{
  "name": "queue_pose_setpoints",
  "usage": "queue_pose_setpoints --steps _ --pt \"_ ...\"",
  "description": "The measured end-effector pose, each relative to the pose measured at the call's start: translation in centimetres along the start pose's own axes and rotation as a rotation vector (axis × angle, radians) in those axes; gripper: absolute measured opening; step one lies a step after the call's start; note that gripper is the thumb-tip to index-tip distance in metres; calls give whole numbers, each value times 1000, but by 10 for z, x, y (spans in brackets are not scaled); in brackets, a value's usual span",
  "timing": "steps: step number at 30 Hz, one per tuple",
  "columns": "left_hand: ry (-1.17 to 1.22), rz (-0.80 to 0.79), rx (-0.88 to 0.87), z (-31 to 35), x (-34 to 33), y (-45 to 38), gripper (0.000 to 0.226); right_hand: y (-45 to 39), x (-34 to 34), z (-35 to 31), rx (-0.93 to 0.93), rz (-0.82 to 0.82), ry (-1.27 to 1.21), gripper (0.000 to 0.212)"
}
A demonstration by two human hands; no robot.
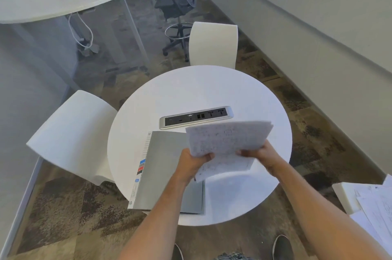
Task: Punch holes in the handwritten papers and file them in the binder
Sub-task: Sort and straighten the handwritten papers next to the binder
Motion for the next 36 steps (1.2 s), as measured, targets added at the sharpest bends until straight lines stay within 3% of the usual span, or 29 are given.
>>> queue_pose_setpoints --steps 7,15,20,34,36 --pt "-31 -32 85 -36 0 7 20 14 -5 25 -55 -39 14 45" --pt "197 -43 203 -46 1 4 32 18 -9 63 -185 -20 -90 42" --pt "242 -32 249 -59 -8 4 36 21 -10 84 -264 103 -99 35" --pt "-147 179 329 -92 0 -19 9 0 5 115 -322 221 298 18" --pt "-225 219 314 -91 4 -20 7 -6 4 117 -321 210 420 24"
Point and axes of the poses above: each hand's wrist, its own y-axis away from the middle knuckle, its own x-axis out of the back of the hand, z = x × y, the point moved 6 cm from there along -y, towards the middle knuckle, and after that the axes turned 2 degrees about x, right-handed, at the moved point
